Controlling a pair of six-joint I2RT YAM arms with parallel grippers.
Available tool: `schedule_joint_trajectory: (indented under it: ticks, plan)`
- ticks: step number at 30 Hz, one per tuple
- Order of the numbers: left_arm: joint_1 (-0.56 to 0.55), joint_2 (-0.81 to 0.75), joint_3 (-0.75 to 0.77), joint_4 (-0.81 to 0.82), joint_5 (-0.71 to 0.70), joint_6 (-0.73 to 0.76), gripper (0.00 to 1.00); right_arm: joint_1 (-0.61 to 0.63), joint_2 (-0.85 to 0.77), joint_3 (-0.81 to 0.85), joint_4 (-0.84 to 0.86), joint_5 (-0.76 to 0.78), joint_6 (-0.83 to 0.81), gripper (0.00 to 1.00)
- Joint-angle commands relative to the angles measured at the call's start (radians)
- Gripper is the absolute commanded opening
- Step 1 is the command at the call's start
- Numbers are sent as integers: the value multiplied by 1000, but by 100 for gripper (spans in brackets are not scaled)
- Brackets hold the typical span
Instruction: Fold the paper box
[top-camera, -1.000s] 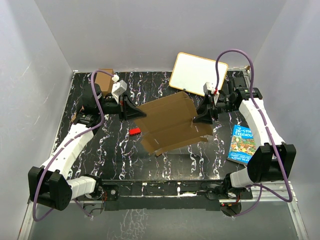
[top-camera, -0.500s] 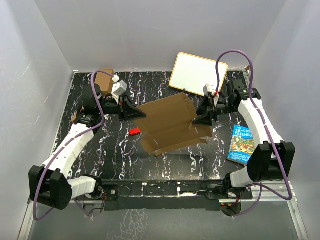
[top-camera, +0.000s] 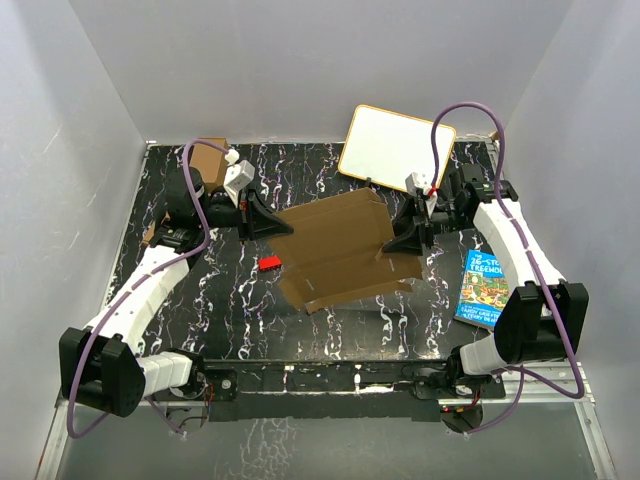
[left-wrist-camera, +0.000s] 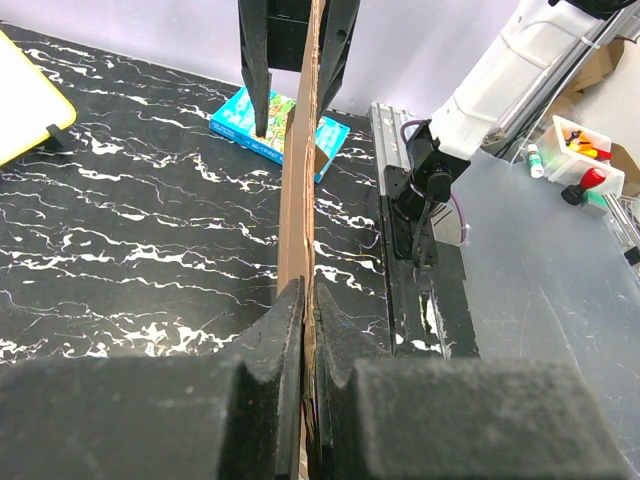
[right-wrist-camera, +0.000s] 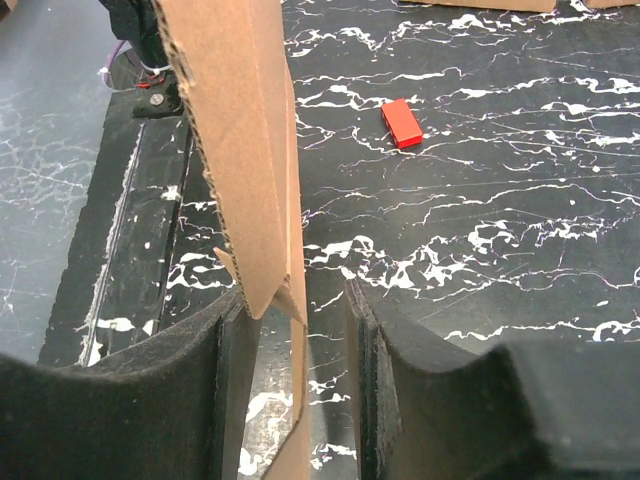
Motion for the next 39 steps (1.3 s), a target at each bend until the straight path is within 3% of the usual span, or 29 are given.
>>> schedule_joint_trajectory:
  ticks: [1,6,11,13,18,21,25,35,39]
  plan:
    - [2,-6,-7,45,33,-1,0,10,-20,-1,20,-84,-57,41]
    - [2,-3,-10,47,33,-1,0,13,-15,-4,21,-93,-56,34]
    - [3,0,-13,50,33,-1,0,15,-13,-8,21,-95,-59,18]
    - [2,1,-13,52,32,-1,0,16,-13,-11,21,-93,-61,15]
    - [2,5,-17,51,30,0,0,16,-13,-22,26,-88,-61,15]
    - [3,6,-18,49,30,5,0,16,-15,-27,28,-79,-61,25]
    - [7,6,-20,50,31,7,0,16,-17,-47,30,-71,-68,29]
    - [11,14,-23,60,36,2,0,17,1,-67,33,-78,-85,29]
    - [11,18,-28,72,36,-6,0,21,12,-72,31,-87,-88,23]
